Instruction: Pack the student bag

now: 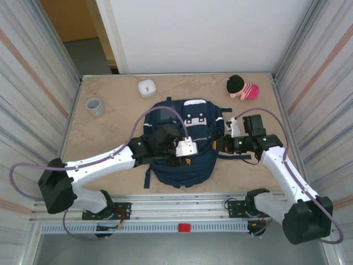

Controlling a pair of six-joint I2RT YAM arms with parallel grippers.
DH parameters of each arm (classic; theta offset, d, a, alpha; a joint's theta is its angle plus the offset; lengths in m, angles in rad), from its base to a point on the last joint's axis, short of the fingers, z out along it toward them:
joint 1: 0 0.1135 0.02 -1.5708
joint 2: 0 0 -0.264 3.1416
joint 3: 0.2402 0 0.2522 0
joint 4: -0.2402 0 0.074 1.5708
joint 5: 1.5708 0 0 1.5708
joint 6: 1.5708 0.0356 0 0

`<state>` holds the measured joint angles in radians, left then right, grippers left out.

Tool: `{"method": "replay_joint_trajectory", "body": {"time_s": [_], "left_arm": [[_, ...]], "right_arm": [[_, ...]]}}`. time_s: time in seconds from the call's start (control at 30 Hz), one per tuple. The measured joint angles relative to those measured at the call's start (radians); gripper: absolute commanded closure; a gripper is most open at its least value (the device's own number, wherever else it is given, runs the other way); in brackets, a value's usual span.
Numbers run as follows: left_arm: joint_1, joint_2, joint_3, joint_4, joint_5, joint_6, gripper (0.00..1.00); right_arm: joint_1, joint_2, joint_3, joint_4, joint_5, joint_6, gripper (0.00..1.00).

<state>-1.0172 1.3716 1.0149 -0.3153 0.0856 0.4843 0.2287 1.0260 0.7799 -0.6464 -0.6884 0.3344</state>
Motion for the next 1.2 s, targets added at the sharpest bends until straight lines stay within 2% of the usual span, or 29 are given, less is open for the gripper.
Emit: {"method": "replay_joint_trajectory", "body": {"time_s": [0.07,0.17,0.27,0.37,0.43,0.73,0.87,1.2], "left_arm": [[-0.032,0.035,0.038,0.003,-0.023,-0.030,0.28],[-0.063,0.083,0.073,0.022,-0.053,-0.079,0.39],[-0.065,0.103,0.076,0.039,-0.061,-0.115,0.61],[-0.069,0.104,0.075,0.045,-0.057,-0.120,0.88],[-0.069,0.104,0.069,0.066,-0.057,-0.109,0.97],[-0.069,0.058,0.016,0.130,-0.021,-0.035,0.99],[-0.064,0.013,-0.023,0.130,0.017,-0.002,0.98],[-0.062,0.004,-0.032,0.129,0.028,0.025,0.97]], "right_arm": [[0.031,-0.005,0.006,-0.026,-0.011,-0.007,1.00],[0.055,-0.005,0.010,-0.055,-0.020,-0.023,1.00],[0.059,-0.005,0.015,-0.074,-0.018,-0.037,1.00],[0.046,0.000,0.026,-0.088,0.000,-0.045,1.00],[0.018,0.004,0.028,-0.097,0.007,-0.052,1.00],[-0.135,0.100,0.028,-0.064,-0.050,-0.050,1.00],[-0.154,0.148,0.028,-0.005,-0.042,-0.028,1.00],[-0.154,0.194,0.028,0.060,-0.012,-0.018,1.00]]}}
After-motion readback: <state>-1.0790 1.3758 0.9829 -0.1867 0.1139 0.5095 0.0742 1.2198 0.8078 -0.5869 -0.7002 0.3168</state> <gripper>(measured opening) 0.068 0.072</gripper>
